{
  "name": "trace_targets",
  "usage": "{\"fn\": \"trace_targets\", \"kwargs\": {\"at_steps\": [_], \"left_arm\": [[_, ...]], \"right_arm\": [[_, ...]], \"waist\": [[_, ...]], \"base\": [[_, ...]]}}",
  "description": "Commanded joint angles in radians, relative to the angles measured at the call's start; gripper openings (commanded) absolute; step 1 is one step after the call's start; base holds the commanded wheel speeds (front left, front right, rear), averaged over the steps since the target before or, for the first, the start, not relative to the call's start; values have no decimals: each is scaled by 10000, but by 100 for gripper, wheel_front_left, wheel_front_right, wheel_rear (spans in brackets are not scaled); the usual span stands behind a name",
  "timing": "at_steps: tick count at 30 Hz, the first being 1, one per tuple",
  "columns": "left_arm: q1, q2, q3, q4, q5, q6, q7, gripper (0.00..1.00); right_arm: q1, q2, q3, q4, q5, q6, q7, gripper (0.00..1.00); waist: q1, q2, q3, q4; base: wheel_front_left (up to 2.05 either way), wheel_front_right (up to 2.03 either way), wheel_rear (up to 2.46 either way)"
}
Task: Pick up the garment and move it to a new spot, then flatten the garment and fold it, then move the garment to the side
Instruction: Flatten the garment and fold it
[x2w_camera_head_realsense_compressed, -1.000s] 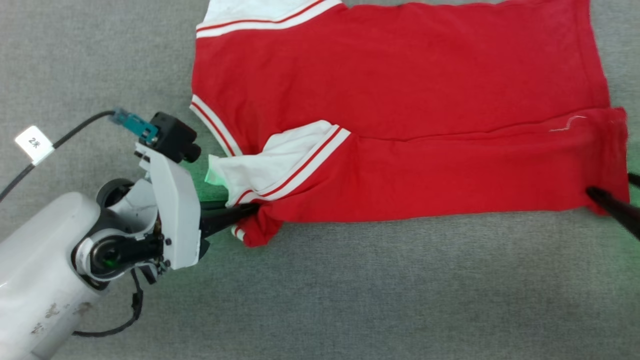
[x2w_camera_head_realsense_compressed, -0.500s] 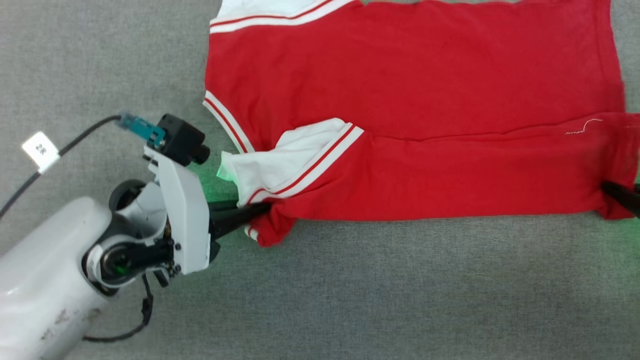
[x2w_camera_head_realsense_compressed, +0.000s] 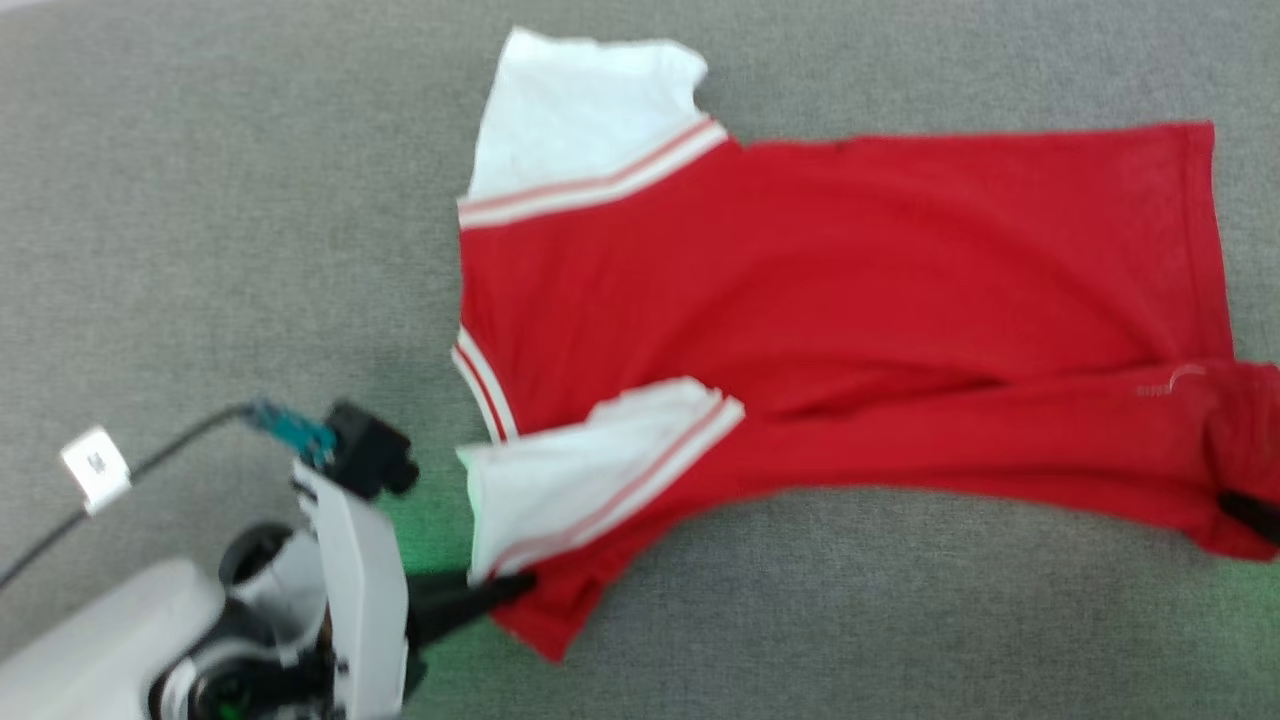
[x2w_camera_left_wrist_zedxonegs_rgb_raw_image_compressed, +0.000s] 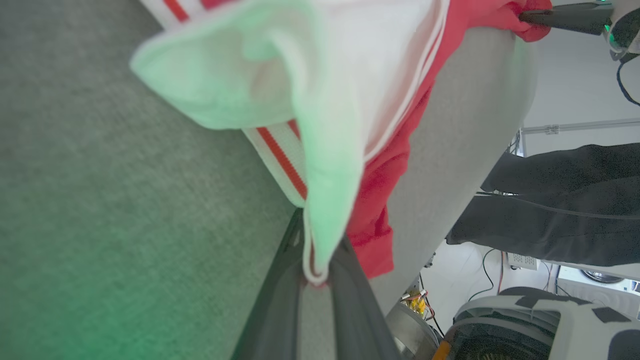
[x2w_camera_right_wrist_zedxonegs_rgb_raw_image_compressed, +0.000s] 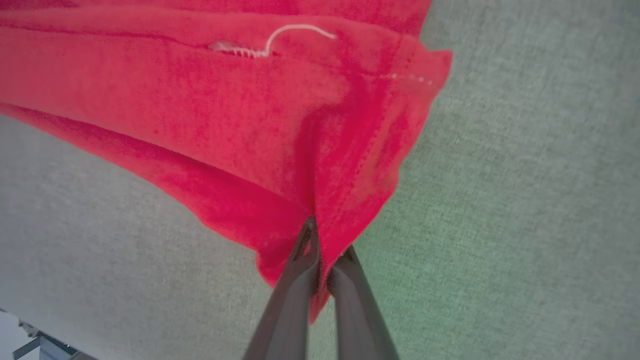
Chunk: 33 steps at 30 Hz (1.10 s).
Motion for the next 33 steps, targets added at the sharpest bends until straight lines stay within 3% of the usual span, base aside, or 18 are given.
{"fn": "trace_targets", "kwargs": {"at_steps": [1,9,10,11,12,13,14,15,23,27,33], "left_arm": [[358,188,-108,-283,83,102,-49,0],[1001,534,-94,-1051,125,332,-562,0],[1050,528,-65,-1068,144,350,-654,0],[1116,512,-81,-1063,141,344,-700,6],[1148,499,-73,-1060,178,340,-784,24],[1160,493,-3,-1035,236,365,-958,48],[1212,457,81,-994,212,423,-1156,89],[1302,435,111,-984,187,426,-1301,100],[1913,556,723,-1090,291,606,-2939,100],[2149,328,1466,-765,750,1050,-4774,100],[2151,-312,2257,184,1441,1697,-6907,100]], "right_arm": [[401,-57,-226,-217,97,-8,128,0],[1532,56,-942,-1012,228,-8,386,0],[1567,103,-1049,-1096,158,-8,296,9],[1625,177,-1119,-1139,103,-8,230,40],[1688,254,-1201,-1163,98,-9,188,74],[1712,348,-1299,-1194,126,-9,137,100],[1672,486,-1429,-1229,202,-8,74,100],[1630,610,-1556,-1270,247,-8,7,100],[1318,1301,-2497,-1752,17,-8,-1109,100],[873,2075,-2644,-1628,-633,-8,-2853,100],[225,2874,-1669,-1068,-1777,-9,-6141,100]], "waist": [[0,0,-154,99],[0,0,-442,182],[0,0,-484,187],[0,0,-541,195],[0,0,-603,203],[0,0,-659,211],[0,0,-713,215],[0,0,-777,217],[0,0,-1091,378],[0,0,-1153,460],[0,0,-995,352]], "base": [[0,0,0],[0,0,0],[0,0,0],[0,0,0],[0,0,0],[0,0,0],[0,0,0],[0,0,0],[0,0,0],[0,0,0],[0,0,0]]}}
